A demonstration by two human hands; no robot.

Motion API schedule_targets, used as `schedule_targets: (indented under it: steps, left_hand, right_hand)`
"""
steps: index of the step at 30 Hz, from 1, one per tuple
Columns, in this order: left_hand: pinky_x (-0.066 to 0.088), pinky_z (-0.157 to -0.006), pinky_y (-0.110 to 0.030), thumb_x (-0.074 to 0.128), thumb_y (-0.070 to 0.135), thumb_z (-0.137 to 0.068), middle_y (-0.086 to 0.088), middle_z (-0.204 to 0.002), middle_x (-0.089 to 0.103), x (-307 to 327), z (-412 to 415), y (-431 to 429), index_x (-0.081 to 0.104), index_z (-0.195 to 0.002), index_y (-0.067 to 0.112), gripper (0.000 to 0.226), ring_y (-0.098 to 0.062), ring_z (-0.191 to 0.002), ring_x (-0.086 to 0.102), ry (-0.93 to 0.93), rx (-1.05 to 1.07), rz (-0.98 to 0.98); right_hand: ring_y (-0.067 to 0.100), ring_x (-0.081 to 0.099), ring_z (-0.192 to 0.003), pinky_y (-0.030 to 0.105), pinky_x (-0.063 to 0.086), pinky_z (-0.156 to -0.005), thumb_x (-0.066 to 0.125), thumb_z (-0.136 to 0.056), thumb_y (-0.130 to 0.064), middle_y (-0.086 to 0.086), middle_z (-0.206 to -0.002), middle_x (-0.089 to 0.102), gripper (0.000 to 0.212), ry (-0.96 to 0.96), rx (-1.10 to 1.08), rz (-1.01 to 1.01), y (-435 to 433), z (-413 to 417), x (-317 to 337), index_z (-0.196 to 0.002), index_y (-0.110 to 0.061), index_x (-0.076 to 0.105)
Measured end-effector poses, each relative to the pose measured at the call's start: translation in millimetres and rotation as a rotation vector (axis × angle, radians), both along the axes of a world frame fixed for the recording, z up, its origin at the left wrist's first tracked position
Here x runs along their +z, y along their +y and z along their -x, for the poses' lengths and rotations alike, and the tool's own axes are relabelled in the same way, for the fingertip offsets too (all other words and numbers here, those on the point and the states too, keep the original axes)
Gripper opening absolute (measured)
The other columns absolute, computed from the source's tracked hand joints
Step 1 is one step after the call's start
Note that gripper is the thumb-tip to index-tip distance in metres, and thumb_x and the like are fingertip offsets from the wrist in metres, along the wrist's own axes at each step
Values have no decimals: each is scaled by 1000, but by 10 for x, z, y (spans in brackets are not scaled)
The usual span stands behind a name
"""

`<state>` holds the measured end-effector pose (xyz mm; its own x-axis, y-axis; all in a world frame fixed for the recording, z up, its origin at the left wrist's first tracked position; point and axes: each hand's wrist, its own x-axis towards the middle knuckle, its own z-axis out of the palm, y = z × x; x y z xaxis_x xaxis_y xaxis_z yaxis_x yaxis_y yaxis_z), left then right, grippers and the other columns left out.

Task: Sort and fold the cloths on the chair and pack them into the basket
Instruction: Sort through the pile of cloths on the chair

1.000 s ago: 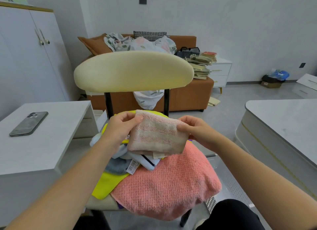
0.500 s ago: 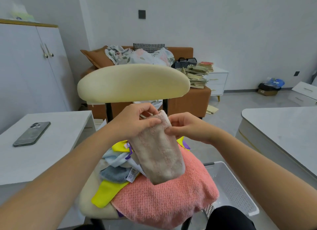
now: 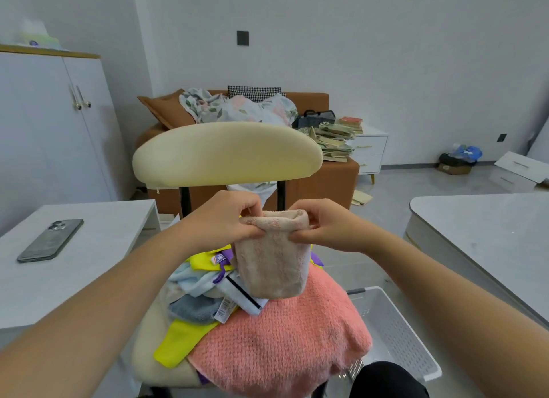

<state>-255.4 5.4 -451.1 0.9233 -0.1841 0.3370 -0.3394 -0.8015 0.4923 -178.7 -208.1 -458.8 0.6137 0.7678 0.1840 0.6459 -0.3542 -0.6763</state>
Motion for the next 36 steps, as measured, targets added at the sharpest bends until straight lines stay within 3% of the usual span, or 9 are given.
schedule_targets:
  steps: [4,8,11,17,23,26,30,33,36]
  left_hand:
    - [44,-66,-25,72,29,-76,8,-86,57,-4,-45,-91,49,-93,32,29,-8,-74,53,60,-38,-45]
    - [39,-61,-28,57,28,-75,2,-70,59,-28,-92,-221,56,-72,31,4,-12,-65,51,-108,-48,48]
    - [45,-63,-32,54,27,-72,1,-73,61,-76,-122,-153,58,-76,25,6,-13,-67,53,-99,-3,144]
    - [44,-63,-31,55,50,-66,8,-77,64,-130,-159,-378,55,-75,38,15,-10,-72,57,-132,36,59]
    - [39,-58,-37,58,12,-73,4,-68,52,-309,-430,-652,48,-76,23,16,-12,-63,47,-179,56,-27]
    - [30,-54,-24,67,3,-72,7,-70,42,-447,-588,-900,47,-81,18,26,-9,-61,35,-262,-27,-63]
    - [33,-56,-27,52,-3,-64,0,-83,47,-626,-794,-1169,47,-86,14,29,-16,-69,40,-453,-187,-277]
    - [36,-67,-30,44,-3,-74,-7,-89,56,-815,-920,-1315,45,-90,15,24,-24,-75,48,-594,-377,-445]
    - [40,-92,-38,47,0,-83,-4,-99,60,-1043,-1042,-1384,46,-98,19,24,-22,-90,54,-661,-377,-525]
  right_hand:
    - [18,57,-77,40,50,-72,69,-76,-11,8,-86,64,18,-98,-84,-99,21,-9,-4,-93,-12,63]
    - [11,60,-85,26,49,-74,70,-77,-10,0,-93,65,24,-53,-24,-35,-33,-48,-89,-98,-19,62]
    - [15,59,-81,35,49,-72,65,-77,-15,3,-90,65,18,-50,-101,76,-192,-143,-312,-93,-11,61]
    - [4,53,-67,17,39,-58,69,-77,-15,-9,-70,61,10,-245,-166,-32,-287,-216,-270,-78,-20,60]
    - [21,61,-76,36,50,-66,52,-86,-14,-1,-79,65,10,-271,-453,151,-718,-507,-468,-87,-17,62]
    - [27,70,-74,37,58,-60,35,-98,-46,11,-94,66,36,397,-629,-37,-853,-531,-649,-119,-18,46]
    - [36,71,-85,40,59,-63,29,-94,-62,27,-102,68,72,1322,-403,-661,-1095,-600,-793,-125,0,45]
    - [36,67,-99,46,59,-74,27,-92,-66,26,-116,64,81,1442,-299,-1016,-1289,-760,-932,-126,3,50]
    - [29,62,-109,41,51,-91,58,-88,-34,20,-126,59,51,1307,-336,-1016,-1435,-934,-1111,-129,-3,53]
